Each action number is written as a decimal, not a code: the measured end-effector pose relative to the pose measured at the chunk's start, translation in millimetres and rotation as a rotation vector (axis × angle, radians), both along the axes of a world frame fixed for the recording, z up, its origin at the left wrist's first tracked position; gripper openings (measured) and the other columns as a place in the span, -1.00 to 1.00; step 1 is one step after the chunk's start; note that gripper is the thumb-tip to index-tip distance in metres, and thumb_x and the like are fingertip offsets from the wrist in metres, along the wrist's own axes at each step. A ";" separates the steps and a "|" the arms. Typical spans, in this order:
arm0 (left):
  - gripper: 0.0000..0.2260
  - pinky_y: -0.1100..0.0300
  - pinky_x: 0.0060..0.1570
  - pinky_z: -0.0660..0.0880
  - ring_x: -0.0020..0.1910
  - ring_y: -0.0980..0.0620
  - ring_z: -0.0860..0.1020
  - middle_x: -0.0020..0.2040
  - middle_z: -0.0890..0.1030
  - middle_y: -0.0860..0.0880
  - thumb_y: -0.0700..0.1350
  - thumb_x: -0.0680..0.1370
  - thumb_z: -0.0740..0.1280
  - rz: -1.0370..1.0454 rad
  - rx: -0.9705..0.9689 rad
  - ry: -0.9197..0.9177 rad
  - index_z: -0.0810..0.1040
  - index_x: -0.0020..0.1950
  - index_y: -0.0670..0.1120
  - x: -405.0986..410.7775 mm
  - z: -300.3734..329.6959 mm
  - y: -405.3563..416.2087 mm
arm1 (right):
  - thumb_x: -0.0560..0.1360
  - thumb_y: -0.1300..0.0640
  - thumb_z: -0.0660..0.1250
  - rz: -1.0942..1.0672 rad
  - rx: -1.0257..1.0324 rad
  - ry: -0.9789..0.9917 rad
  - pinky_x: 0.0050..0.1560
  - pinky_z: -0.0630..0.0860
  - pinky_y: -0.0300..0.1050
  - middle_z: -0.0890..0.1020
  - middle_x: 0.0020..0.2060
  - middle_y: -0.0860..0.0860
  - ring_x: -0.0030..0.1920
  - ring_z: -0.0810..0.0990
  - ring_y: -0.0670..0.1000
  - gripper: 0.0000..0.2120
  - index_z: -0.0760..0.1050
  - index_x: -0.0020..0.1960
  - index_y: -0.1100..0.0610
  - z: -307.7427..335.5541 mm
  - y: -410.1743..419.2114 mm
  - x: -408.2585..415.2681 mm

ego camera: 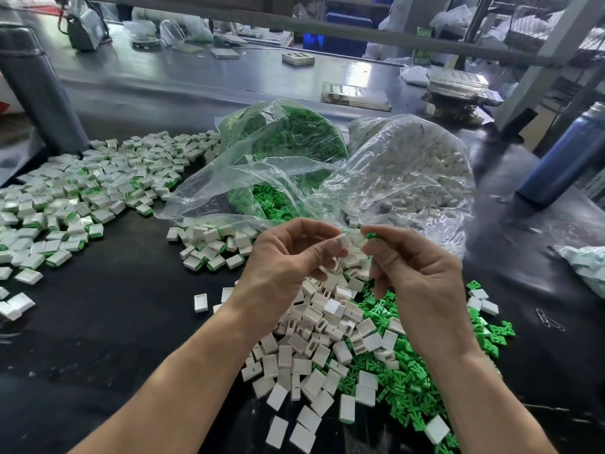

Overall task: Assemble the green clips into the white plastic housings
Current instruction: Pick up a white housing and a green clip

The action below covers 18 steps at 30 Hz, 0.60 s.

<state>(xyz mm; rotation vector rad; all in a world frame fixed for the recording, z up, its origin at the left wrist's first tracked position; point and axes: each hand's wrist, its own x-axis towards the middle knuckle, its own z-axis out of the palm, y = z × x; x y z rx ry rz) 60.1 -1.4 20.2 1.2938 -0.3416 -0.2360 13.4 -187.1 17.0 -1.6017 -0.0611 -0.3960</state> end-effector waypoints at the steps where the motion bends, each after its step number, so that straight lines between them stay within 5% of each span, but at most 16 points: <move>1: -0.81 0.19 -0.18 0.63 -0.15 -0.03 0.66 -0.04 0.74 -0.16 -0.12 0.48 0.50 0.007 0.013 -0.008 0.66 0.06 -0.12 0.1 -0.6 0.0 | 0.58 0.23 0.43 -0.004 -0.024 -0.002 -0.37 0.54 -0.24 0.69 -0.25 0.03 -0.34 0.60 -0.02 -0.80 0.73 0.10 -0.01 0.7 0.6 -0.3; 18: -0.84 0.24 -0.17 0.61 -0.17 0.06 0.67 -0.09 0.74 -0.08 -0.06 0.48 0.53 0.031 0.127 -0.095 0.69 0.02 -0.04 -1.1 -4.9 -2.6 | 0.52 0.35 0.48 0.003 -0.120 -0.042 -0.29 0.64 -0.14 0.73 -0.18 0.05 -0.29 0.66 0.04 -0.80 0.69 0.04 0.08 0.0 5.6 -1.7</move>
